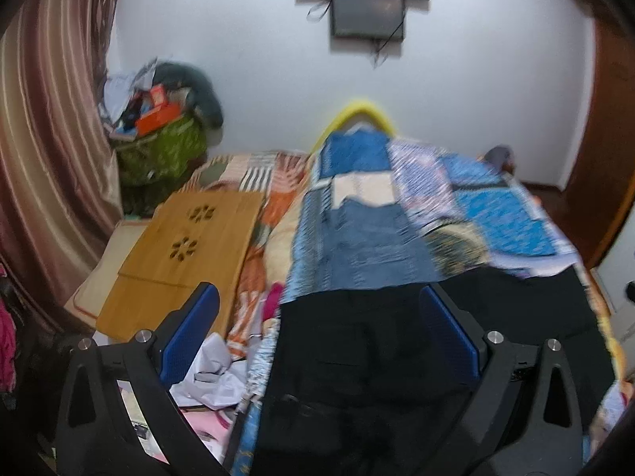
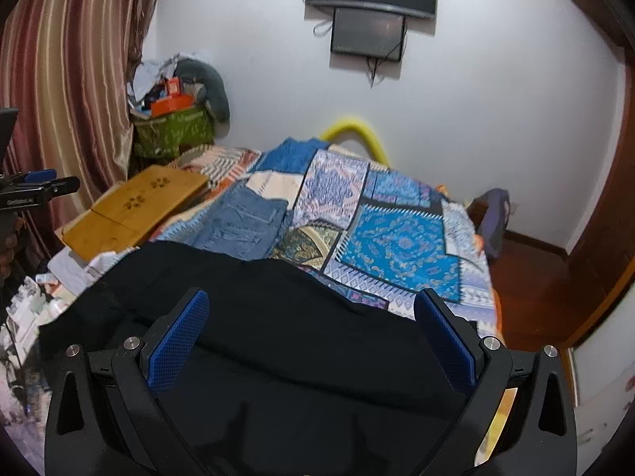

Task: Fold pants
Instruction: 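Lower both grippers toward the waistband of the black trousers on the bed, then close both grippers on the black trousers' waistband edge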

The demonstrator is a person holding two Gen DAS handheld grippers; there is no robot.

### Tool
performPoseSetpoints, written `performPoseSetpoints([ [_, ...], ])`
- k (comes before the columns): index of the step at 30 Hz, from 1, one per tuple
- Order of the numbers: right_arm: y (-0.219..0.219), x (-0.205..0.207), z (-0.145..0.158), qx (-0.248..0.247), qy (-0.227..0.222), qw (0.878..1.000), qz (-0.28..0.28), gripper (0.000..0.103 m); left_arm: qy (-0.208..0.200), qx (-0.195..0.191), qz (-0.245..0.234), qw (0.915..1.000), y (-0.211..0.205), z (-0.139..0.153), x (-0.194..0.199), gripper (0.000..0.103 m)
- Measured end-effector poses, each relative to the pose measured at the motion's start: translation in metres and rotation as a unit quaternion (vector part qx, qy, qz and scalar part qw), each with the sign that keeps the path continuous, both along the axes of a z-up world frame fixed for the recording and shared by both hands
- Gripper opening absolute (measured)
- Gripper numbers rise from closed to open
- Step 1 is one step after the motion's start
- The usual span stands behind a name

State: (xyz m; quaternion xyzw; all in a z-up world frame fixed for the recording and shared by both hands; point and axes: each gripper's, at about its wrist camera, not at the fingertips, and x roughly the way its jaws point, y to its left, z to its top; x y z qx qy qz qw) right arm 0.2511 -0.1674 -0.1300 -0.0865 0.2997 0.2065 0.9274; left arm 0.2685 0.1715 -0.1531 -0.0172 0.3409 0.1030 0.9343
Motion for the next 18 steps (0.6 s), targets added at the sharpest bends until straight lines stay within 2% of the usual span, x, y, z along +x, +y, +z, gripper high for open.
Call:
performPoseSetpoints([
  [4,-0.001,0.04,-0.02,0.011,0.028,0.999,0.017,0.103,0.06,-0.011,0.014,0.9981,0.026,-0.045,0.047,0.103],
  [7,0.002,0.071,-0.037,0.003,0.052,0.998,0.034,0.102,0.105,0.002,0.027,0.9941,0.039,-0.079,0.076,0.102],
  [12,0.013,0.114,-0.071,-0.02,0.091,0.993,0.067,0.098,0.157,-0.008,0.01,0.9875,0.052,-0.129,0.109,0.102],
  [14,0.02,0.13,-0.083,-0.028,0.11,0.99,0.08,0.091,0.175,-0.017,0.004,0.9844,0.056,-0.146,0.12,0.094],
  [18,0.032,0.159,-0.104,-0.037,0.142,0.983,0.109,0.088,0.21,-0.036,0.002,0.9771,0.063,-0.176,0.136,0.086],
])
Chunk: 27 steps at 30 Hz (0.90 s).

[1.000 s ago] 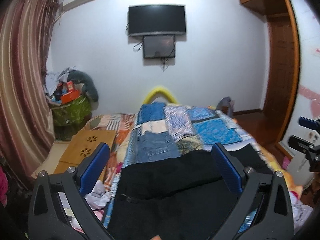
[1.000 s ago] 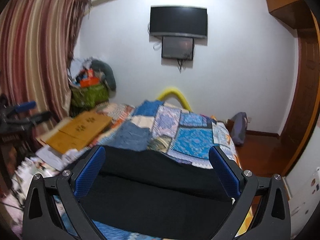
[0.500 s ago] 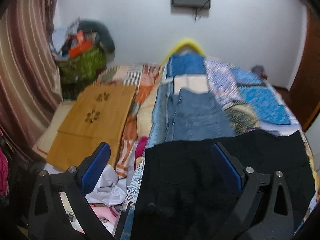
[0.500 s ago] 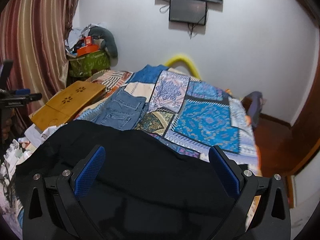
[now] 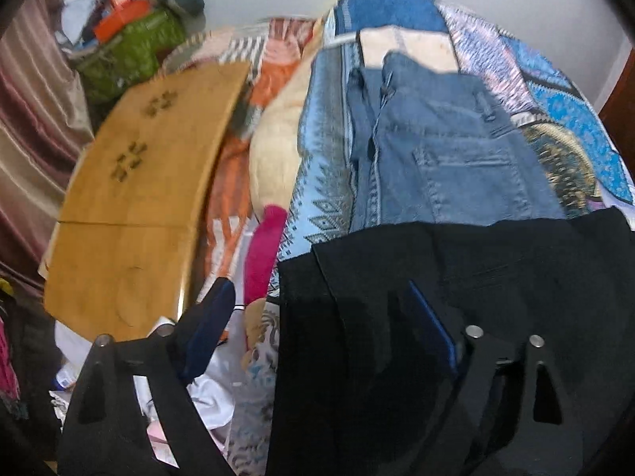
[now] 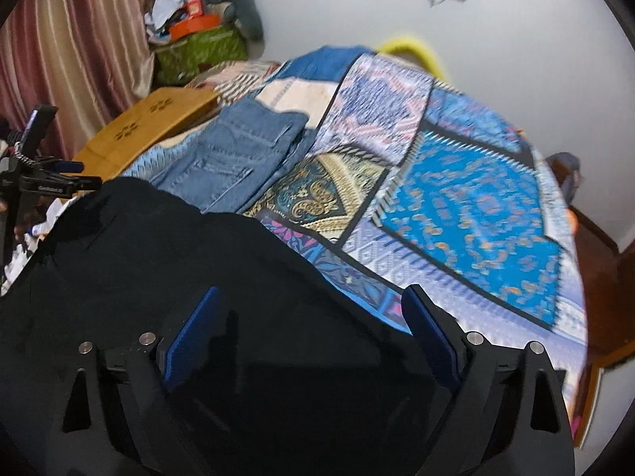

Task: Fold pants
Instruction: 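Close both grippers on the black trousers' waistband edge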

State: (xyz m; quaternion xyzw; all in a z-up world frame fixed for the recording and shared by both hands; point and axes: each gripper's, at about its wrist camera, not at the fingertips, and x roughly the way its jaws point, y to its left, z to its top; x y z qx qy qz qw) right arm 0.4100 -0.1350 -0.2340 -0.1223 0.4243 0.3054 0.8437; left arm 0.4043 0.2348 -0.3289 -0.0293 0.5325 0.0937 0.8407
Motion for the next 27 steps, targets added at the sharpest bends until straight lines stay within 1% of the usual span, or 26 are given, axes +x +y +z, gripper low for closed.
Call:
performPoseSetpoints([
  [2,0.005,0.011,-0.01,0.001,0.017,1.0,0.011,0.077,0.014,-0.01,0.004,0.9998,0.005,-0.012,0.007,0.081],
  [4,0.008,0.021,-0.018,0.001,0.034,0.999,0.022,0.077,0.021,-0.033,0.003,0.9992,0.009,-0.021,0.013,0.076],
  [6,0.012,0.028,-0.028,0.003,0.054,0.998,0.035,0.076,0.025,-0.068,0.002,0.9973,0.012,-0.027,0.018,0.068],
  [7,0.014,0.029,-0.032,0.003,0.063,0.997,0.04,0.072,0.028,-0.087,0.0,0.9958,0.013,-0.03,0.02,0.062],
  [8,0.017,0.03,-0.036,0.004,0.075,0.996,0.047,0.068,0.03,-0.094,0.001,0.9951,0.013,-0.032,0.021,0.057],
  [9,0.018,0.033,-0.039,0.008,0.086,0.995,0.052,0.067,0.031,-0.097,0.003,0.9948,0.012,-0.032,0.022,0.055],
  [10,0.018,0.032,-0.04,0.014,0.088,0.995,0.053,0.065,0.029,-0.101,0.002,0.9944,0.011,-0.032,0.023,0.044],
  [11,0.018,0.031,-0.04,0.017,0.089,0.994,0.055,0.06,0.028,-0.107,-0.002,0.9938,0.008,-0.031,0.024,0.036],
  [12,0.017,0.03,-0.039,0.022,0.091,0.994,0.057,0.057,0.028,-0.102,-0.004,0.9944,0.004,-0.029,0.024,0.035],
  [14,0.015,0.026,-0.038,0.026,0.086,0.995,0.052,0.039,0.028,-0.085,-0.016,0.9959,-0.004,-0.026,0.024,0.026],
  [15,0.015,0.024,-0.037,0.026,0.082,0.995,0.05,0.034,0.027,-0.072,-0.02,0.9968,-0.007,-0.025,0.024,0.025],
  [17,0.015,0.02,-0.035,0.018,0.069,0.997,0.042,0.011,0.025,-0.053,-0.023,0.998,-0.013,-0.02,0.022,0.017],
  [19,0.014,0.016,-0.031,0.017,0.058,0.997,0.039,0.005,0.02,-0.043,-0.024,0.9986,-0.016,-0.013,0.02,0.012],
  [20,0.012,0.015,-0.029,0.018,0.056,0.998,0.037,0.005,0.014,-0.037,-0.025,0.9989,-0.017,-0.006,0.018,0.011],
  [25,0.013,0.013,-0.012,0.009,0.004,1.0,0.028,0.004,-0.021,-0.001,-0.032,0.9992,-0.019,0.029,0.017,0.009],
  [27,0.013,0.015,-0.003,0.011,-0.013,1.0,0.016,0.004,-0.037,0.0,-0.027,0.999,-0.017,0.043,0.019,0.009],
])
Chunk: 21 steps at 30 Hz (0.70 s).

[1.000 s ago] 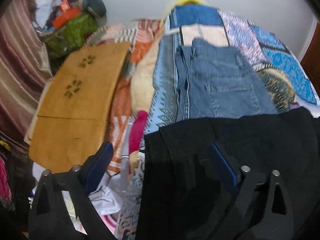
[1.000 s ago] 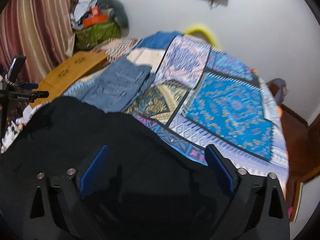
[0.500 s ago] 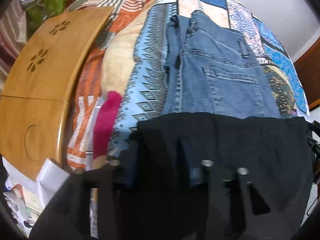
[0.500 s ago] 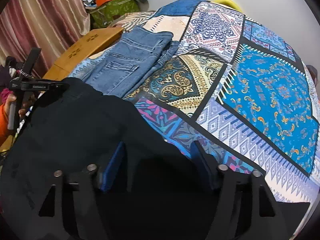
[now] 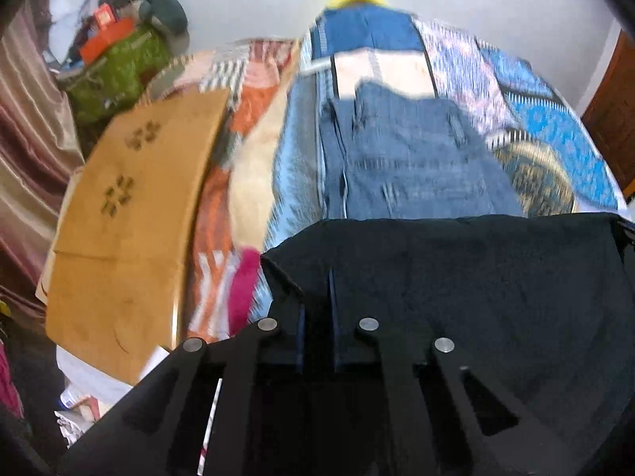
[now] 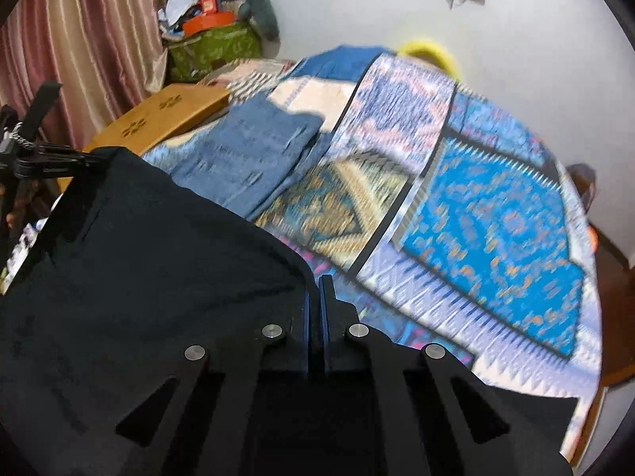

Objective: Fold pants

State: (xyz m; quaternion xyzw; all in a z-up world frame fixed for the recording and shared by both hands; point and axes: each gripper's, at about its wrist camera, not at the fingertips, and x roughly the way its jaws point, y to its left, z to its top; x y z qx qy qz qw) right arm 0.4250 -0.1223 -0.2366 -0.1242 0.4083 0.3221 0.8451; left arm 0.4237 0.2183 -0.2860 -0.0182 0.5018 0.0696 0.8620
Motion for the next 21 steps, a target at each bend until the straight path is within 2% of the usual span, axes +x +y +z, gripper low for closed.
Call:
performPoseSetpoints([
  [3,0.001,0.007,0.015,0.006,-0.025,0.999,-0.022,0.004,-0.018,-0.015,0.007,0.9997,0.004,0.021,0.005,0.009],
  [9,-0.008,-0.003,0.043,0.041,-0.025,0.998,-0.026,0.004,-0.04,-0.031,-0.002,0.9987,0.001,0.048,-0.02,0.009],
  [17,-0.026,-0.065,0.072,0.074,-0.034,0.997,-0.021,0.004,-0.065,-0.043,-0.013,0.9969,-0.009,0.085,-0.087,0.009],
  [21,-0.036,-0.101,0.08,0.087,-0.034,0.995,-0.019,0.004,-0.072,-0.034,-0.017,0.9967,-0.013,0.098,-0.124,0.009],
])
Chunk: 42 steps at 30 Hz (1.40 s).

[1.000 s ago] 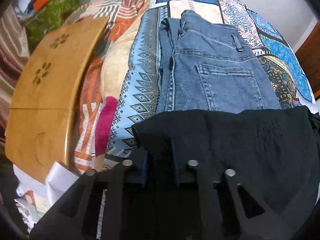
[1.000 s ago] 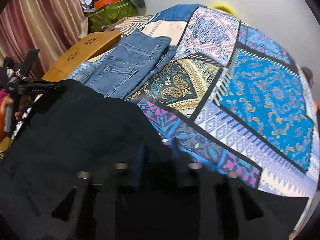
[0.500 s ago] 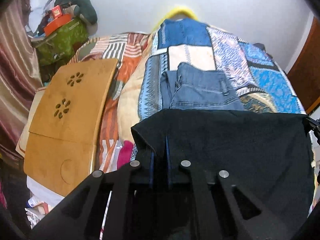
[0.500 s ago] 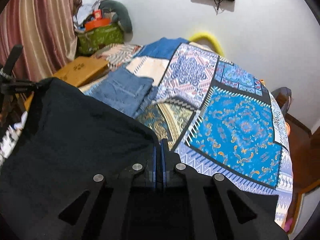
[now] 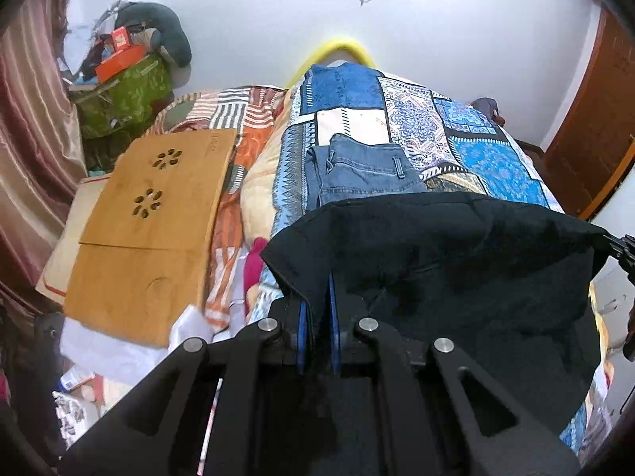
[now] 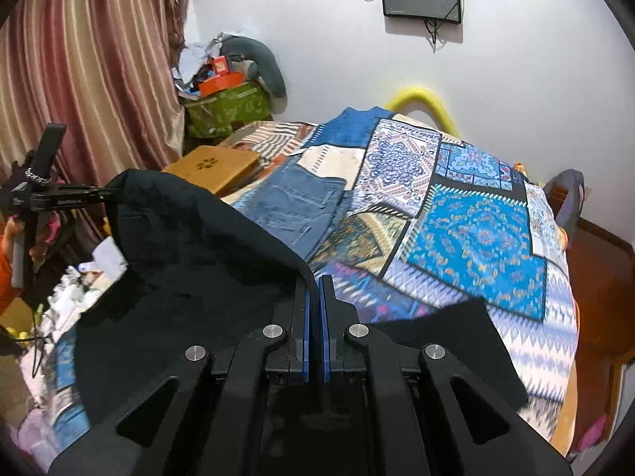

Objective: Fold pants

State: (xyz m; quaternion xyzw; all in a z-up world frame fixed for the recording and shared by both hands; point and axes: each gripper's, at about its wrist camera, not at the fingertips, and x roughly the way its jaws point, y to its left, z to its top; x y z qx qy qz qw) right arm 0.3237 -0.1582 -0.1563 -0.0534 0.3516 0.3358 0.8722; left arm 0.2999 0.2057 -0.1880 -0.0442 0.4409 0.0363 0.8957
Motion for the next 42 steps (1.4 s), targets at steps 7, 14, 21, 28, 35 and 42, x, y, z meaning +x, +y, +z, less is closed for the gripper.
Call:
performPoseSetpoints([
  [7,-0.002,-0.065,0.002,0.01,0.004,1.0,0.02,0.004,-0.007,0.0,0.019,0.9998,0.003,-0.004,-0.074,0.009],
  [14,0.0,-0.119,-0.028,0.009,0.023,0.999,0.031,0.004,0.012,-0.007,0.032,0.9994,0.006,-0.039,-0.136,0.009],
  [21,0.001,-0.146,-0.066,0.008,0.052,0.999,0.015,0.004,0.049,-0.015,0.035,0.9981,0.001,-0.09,-0.168,0.009],
  [28,0.0,-0.156,-0.092,0.006,0.077,0.997,0.005,0.006,0.064,-0.023,0.039,0.9969,-0.002,-0.118,-0.181,0.01],
  [35,-0.007,-0.162,-0.079,-0.01,0.09,0.996,0.007,0.019,0.079,0.01,0.034,0.9963,-0.003,-0.104,-0.192,0.02],
  [42,-0.029,-0.163,-0.039,-0.011,0.039,0.999,-0.014,0.046,0.028,0.026,0.048,0.9981,-0.001,-0.046,-0.189,0.05],
])
